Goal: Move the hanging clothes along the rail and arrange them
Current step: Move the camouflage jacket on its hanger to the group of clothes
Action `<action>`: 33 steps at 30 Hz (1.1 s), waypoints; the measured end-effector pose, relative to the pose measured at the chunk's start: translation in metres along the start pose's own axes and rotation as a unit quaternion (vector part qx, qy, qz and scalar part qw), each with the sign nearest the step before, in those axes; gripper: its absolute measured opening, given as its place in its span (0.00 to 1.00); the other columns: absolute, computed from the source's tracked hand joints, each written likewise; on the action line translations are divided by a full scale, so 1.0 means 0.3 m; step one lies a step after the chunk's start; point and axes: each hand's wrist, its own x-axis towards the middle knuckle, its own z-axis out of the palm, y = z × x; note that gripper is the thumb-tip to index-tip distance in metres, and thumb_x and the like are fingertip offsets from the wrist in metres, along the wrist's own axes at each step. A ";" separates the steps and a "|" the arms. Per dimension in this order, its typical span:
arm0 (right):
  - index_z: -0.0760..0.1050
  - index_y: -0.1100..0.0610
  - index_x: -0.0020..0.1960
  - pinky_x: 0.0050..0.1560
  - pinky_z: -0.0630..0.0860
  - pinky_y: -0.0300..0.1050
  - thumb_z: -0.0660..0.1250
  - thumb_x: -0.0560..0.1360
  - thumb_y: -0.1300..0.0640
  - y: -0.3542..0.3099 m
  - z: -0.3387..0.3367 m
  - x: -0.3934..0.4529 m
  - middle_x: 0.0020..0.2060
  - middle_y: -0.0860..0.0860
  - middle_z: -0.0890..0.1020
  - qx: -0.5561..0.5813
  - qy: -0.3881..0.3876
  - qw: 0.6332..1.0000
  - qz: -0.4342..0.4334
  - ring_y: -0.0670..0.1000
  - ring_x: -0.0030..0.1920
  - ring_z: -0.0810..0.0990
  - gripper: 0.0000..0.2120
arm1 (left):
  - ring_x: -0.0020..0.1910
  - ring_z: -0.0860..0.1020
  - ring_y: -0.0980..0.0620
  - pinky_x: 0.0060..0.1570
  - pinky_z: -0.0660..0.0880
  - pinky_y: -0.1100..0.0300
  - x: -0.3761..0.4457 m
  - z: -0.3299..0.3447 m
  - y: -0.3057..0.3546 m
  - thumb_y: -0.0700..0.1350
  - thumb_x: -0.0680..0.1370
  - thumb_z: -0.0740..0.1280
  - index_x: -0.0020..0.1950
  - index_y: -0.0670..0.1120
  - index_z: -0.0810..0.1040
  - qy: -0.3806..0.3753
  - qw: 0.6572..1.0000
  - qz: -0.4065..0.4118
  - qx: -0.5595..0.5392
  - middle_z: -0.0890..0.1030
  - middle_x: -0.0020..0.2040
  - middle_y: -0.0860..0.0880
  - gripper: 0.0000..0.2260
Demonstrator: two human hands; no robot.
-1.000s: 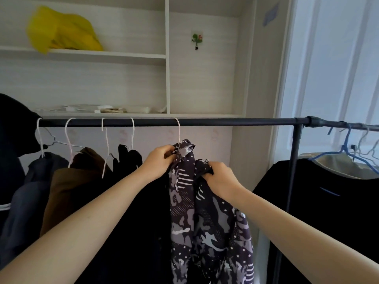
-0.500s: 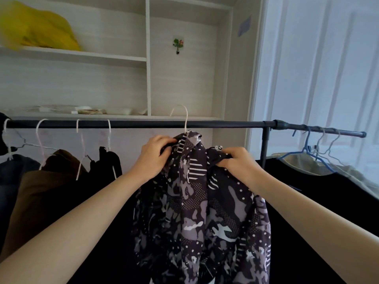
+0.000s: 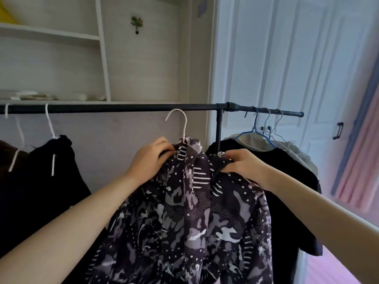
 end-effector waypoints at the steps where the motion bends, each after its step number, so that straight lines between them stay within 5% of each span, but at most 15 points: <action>1: 0.82 0.58 0.52 0.49 0.76 0.41 0.68 0.69 0.71 0.005 -0.024 -0.009 0.46 0.53 0.84 0.002 0.018 1.000 -0.008 0.50 0.46 0.82 0.15 | 0.43 0.77 0.56 0.46 0.76 0.55 0.001 0.022 0.017 0.47 0.79 0.64 0.50 0.48 0.81 -0.004 1.000 -0.001 -0.002 0.76 0.46 0.57 0.07; 5: 0.79 0.54 0.59 0.58 0.71 0.39 0.65 0.71 0.68 -0.014 -0.047 -0.047 0.54 0.45 0.81 -0.055 0.099 0.990 -0.079 0.44 0.56 0.76 0.19 | 0.43 0.77 0.57 0.47 0.76 0.57 0.010 0.075 0.075 0.48 0.78 0.64 0.50 0.48 0.81 0.005 1.000 -0.011 -0.020 0.76 0.46 0.58 0.08; 8: 0.77 0.50 0.58 0.59 0.72 0.46 0.68 0.73 0.47 0.001 -0.019 -0.073 0.50 0.44 0.81 -0.189 0.115 0.972 -0.085 0.49 0.57 0.75 0.15 | 0.41 0.76 0.59 0.45 0.75 0.60 0.028 0.105 0.125 0.48 0.78 0.65 0.51 0.48 0.81 0.011 1.000 -0.011 -0.021 0.76 0.45 0.59 0.07; 12: 0.69 0.51 0.57 0.57 0.70 0.59 0.61 0.65 0.26 0.027 0.012 -0.104 0.55 0.49 0.77 -0.364 0.121 0.924 -0.005 0.57 0.61 0.69 0.33 | 0.37 0.75 0.62 0.40 0.73 0.64 0.034 0.139 0.191 0.48 0.77 0.67 0.49 0.49 0.82 0.012 1.000 0.008 -0.010 0.77 0.45 0.58 0.06; 15: 0.64 0.53 0.62 0.57 0.68 0.61 0.69 0.68 0.40 0.054 0.029 -0.113 0.57 0.52 0.75 -0.378 0.123 0.917 0.022 0.60 0.61 0.70 0.30 | 0.36 0.72 0.67 0.37 0.67 0.73 0.030 0.158 0.224 0.47 0.77 0.68 0.48 0.48 0.82 0.019 1.000 0.012 -0.011 0.77 0.44 0.58 0.05; 18: 0.67 0.54 0.54 0.54 0.73 0.57 0.65 0.69 0.57 0.074 0.007 -0.105 0.45 0.53 0.77 -0.327 0.103 0.938 0.056 0.60 0.49 0.77 0.15 | 0.35 0.70 0.68 0.35 0.67 0.73 0.032 0.154 0.226 0.47 0.77 0.68 0.48 0.48 0.82 0.017 1.000 0.005 0.005 0.77 0.45 0.56 0.05; 23: 0.75 0.54 0.46 0.36 0.77 0.46 0.59 0.70 0.66 0.049 -0.127 -0.077 0.39 0.52 0.79 -0.333 0.149 0.930 0.043 0.55 0.40 0.79 0.12 | 0.36 0.70 0.68 0.34 0.66 0.72 0.003 0.150 0.191 0.47 0.76 0.68 0.48 0.48 0.82 -0.032 0.999 0.022 0.018 0.77 0.45 0.57 0.05; 28: 0.79 0.56 0.51 0.52 0.76 0.51 0.60 0.75 0.67 0.006 -0.204 -0.012 0.46 0.54 0.81 -0.440 0.252 0.862 0.006 0.58 0.49 0.80 0.13 | 0.42 0.74 0.68 0.47 0.67 0.77 -0.053 0.184 0.213 0.44 0.74 0.70 0.48 0.45 0.83 -0.089 0.991 0.084 -0.057 0.75 0.48 0.55 0.05; 31: 0.79 0.56 0.52 0.45 0.70 0.47 0.62 0.73 0.69 -0.029 -0.223 0.037 0.49 0.54 0.80 -0.507 0.277 0.816 -0.017 0.58 0.50 0.80 0.13 | 0.47 0.73 0.63 0.54 0.66 0.75 -0.072 0.180 0.234 0.47 0.74 0.68 0.47 0.46 0.83 -0.080 0.989 0.102 -0.072 0.75 0.49 0.54 0.08; 33: 0.78 0.57 0.54 0.46 0.72 0.47 0.61 0.73 0.68 -0.049 -0.225 0.052 0.50 0.55 0.81 -0.502 0.275 0.820 -0.017 0.58 0.51 0.80 0.13 | 0.50 0.71 0.60 0.55 0.65 0.72 -0.069 0.178 0.242 0.51 0.74 0.66 0.47 0.46 0.83 -0.082 0.989 0.099 -0.069 0.73 0.49 0.56 0.11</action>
